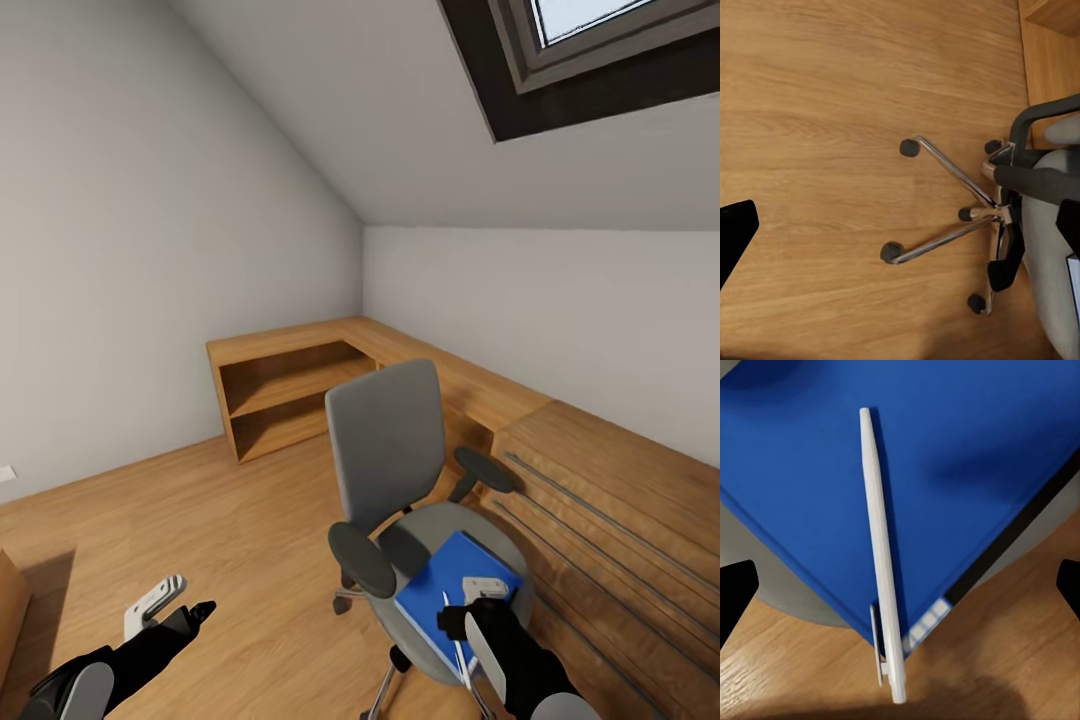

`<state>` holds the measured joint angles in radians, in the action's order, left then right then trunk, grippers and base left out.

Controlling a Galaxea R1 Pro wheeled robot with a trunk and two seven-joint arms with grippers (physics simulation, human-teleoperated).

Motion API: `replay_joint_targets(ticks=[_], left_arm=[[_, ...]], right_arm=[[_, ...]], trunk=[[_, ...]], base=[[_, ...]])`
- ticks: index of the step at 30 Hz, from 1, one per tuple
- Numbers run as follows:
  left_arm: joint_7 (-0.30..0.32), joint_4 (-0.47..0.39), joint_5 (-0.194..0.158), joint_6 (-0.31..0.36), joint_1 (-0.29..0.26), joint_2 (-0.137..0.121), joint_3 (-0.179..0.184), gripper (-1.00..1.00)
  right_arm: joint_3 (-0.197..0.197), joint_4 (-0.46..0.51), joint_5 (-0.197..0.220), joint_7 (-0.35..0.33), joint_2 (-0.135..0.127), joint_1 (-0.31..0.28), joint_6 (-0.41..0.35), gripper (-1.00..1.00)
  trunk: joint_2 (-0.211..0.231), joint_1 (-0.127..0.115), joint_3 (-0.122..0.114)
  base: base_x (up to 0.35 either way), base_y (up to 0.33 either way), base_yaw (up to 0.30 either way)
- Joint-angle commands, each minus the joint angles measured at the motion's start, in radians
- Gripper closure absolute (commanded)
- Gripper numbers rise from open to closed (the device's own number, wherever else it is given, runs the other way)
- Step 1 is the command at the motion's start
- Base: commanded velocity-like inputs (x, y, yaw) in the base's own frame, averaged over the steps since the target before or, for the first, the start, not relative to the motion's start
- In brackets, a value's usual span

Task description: In the bedroom, organize the workspace by keeping the computer under the desk, ensuring the monitor is on the desk, placing the keyboard on the desk next to the monitor, placing the mouse on the desk next to the keyboard, moving the folder from the swivel chair onto the desk next to the mouse, stacking the notebook on top of the folder with the pen on top of the notebook, and positioning the swivel chair next to the desk.

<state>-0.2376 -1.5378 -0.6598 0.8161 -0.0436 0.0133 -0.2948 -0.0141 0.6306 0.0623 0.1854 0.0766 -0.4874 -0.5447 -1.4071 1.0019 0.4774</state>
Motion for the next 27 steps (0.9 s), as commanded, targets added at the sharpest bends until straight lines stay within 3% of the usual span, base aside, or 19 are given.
replay_joint_targets(ticks=[1,14,22,27], left_arm=[[-0.008,-0.001,-0.011,0.005,-0.001,0.001,-0.002,-1.0],[-0.008,-0.001,-0.011,0.003,-0.001,0.001,0.0,-1.0],[-0.008,-0.006,-0.011,0.004,-0.001,-0.003,-0.009,-1.0],[-0.009,-0.007,-0.011,0.003,-0.001,-0.001,-0.006,-1.0]], right_arm=[[-0.002,0.002,0.007,0.007,0.001,0.0,-0.004,-1.0],[0.0,0.004,0.01,0.009,0.004,0.0,-0.007,-1.0],[0.001,0.005,0.018,0.009,0.003,0.0,-0.01,-1.0],[0.0,0.006,0.046,0.009,0.0,0.0,-0.009,-1.0]], trunk=[[-0.008,0.004,0.004],[-0.099,0.054,0.046],[-0.155,0.084,0.077],[-0.155,0.084,0.077]], base=[[0.0,0.0,0.0],[0.0,0.0,0.002],[0.0,0.0,0.121],[0.0,0.0,0.029]])
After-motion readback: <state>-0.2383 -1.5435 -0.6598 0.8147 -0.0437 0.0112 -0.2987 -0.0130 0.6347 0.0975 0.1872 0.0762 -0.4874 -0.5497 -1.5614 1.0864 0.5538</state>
